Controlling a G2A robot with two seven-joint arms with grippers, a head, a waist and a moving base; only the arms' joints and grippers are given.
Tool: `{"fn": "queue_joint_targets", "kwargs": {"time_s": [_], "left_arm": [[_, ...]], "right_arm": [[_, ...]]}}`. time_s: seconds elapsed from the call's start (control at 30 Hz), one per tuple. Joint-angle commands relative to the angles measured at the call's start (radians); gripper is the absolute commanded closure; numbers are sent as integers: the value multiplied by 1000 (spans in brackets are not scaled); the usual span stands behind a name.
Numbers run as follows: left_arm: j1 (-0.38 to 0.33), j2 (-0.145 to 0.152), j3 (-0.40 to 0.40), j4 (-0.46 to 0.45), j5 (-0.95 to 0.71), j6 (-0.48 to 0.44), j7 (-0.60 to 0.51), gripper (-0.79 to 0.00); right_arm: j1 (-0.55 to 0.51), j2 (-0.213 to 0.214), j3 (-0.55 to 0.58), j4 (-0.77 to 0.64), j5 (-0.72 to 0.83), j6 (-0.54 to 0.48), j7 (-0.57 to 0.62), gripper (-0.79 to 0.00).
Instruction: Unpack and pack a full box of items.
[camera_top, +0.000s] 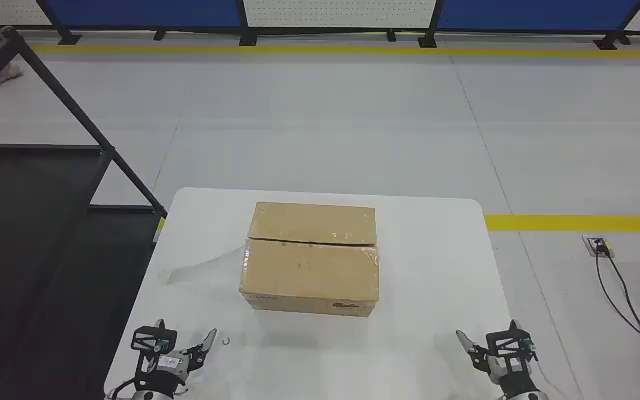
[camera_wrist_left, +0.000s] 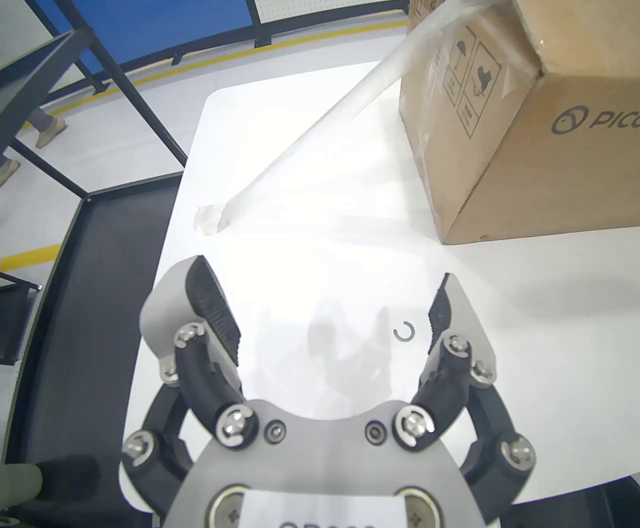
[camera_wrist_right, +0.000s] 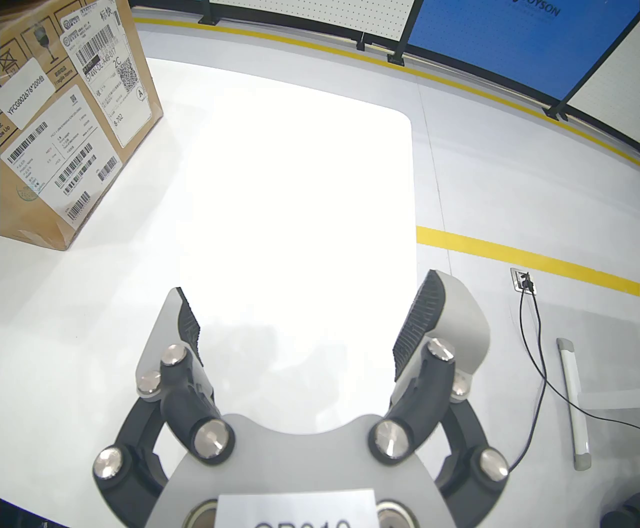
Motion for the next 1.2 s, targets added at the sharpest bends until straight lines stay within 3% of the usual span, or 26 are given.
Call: {"fn": "queue_joint_targets", "kwargs": {"time_s": [0.0,0.37,0.53,0.63,1.17], "left_arm": [[0,0,0,0,0,0,0,-784],[2,-2,-33,-17,-73,-43,58,-785],[-3,-3,-66,-55,-169,-111,71,-785],[-5,2,-92,-83,-187,-179,30,-785],[-10,1,-85,-84,-205,-193,23,-785]], "right_arm": [[0,0,0,0,0,0,0,-785],[30,1,-3,-22,7,-74,13,-785],[57,0,-4,-74,63,-131,43,-785],[85,-3,-14,-102,93,-130,66,-785],[107,-7,-26,-115,99,-94,82,-785]]}}
